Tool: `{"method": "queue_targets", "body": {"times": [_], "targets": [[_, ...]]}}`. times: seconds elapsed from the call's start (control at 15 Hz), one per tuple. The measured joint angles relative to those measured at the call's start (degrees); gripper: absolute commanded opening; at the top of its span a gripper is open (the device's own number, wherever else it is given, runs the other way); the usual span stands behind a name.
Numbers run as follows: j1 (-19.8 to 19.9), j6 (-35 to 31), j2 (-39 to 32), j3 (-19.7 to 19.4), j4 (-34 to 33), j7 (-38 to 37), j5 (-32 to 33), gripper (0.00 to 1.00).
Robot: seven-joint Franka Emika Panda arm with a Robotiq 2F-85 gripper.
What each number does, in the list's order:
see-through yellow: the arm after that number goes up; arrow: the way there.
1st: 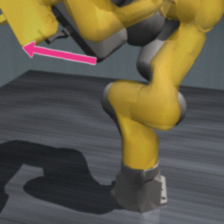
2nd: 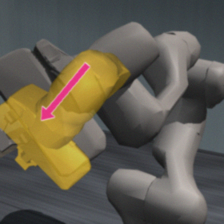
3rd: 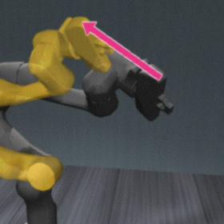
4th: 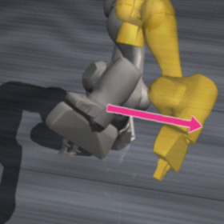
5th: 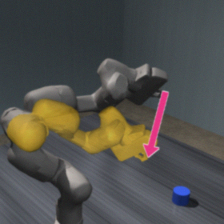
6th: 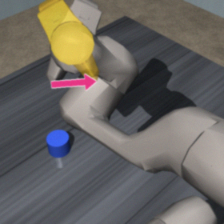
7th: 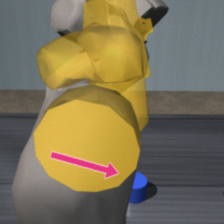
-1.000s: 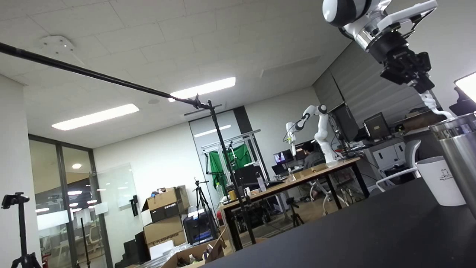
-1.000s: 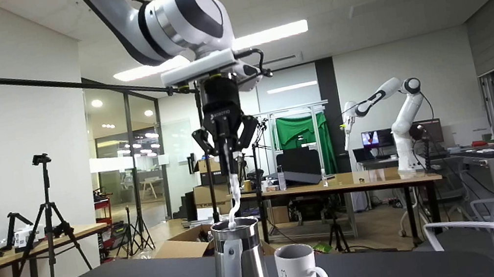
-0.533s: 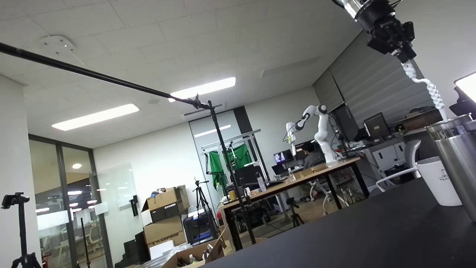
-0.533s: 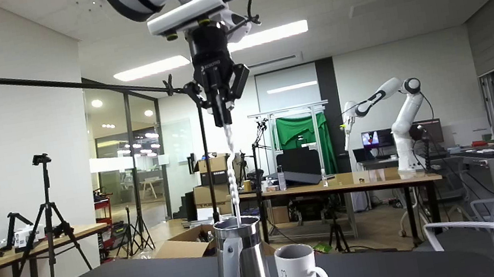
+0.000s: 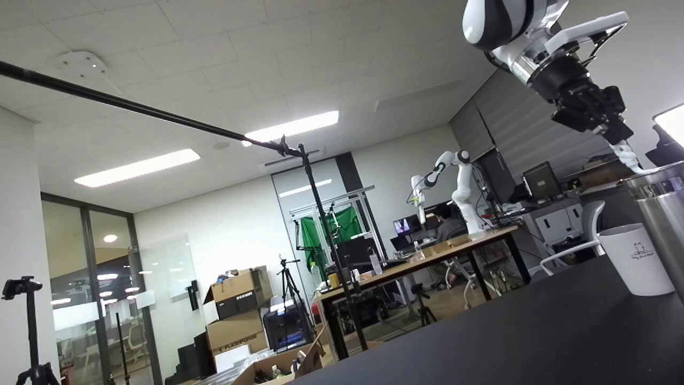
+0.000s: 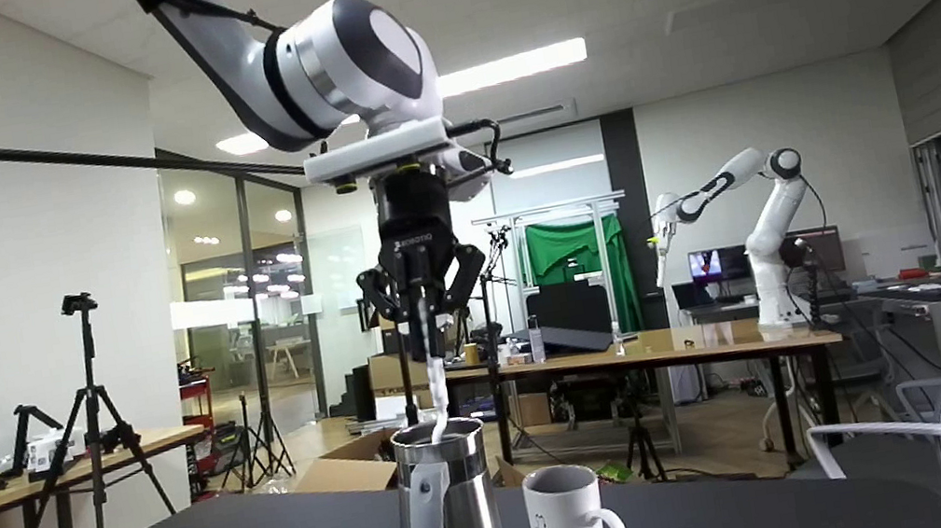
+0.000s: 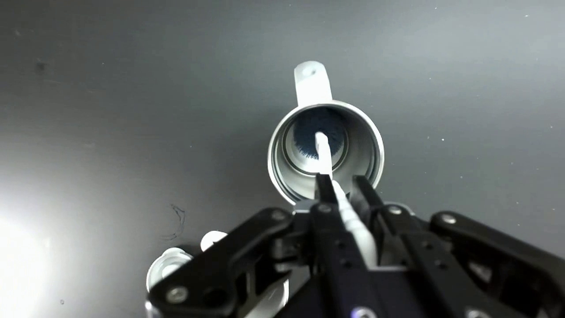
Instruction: Move the brush inside the flask up and down
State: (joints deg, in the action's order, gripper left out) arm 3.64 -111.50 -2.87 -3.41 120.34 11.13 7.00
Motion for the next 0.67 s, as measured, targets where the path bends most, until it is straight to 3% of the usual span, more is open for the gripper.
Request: {"method": "queue_targets", "body": {"times": [0.33, 0.67], "targets": [[-0.38, 2.81, 5.94, 0.31, -2.60, 0.36, 3.00, 0.04], [-0.38, 3.26, 10.65, 0.27, -1.97, 1.29, 1.62, 0.04]]}}
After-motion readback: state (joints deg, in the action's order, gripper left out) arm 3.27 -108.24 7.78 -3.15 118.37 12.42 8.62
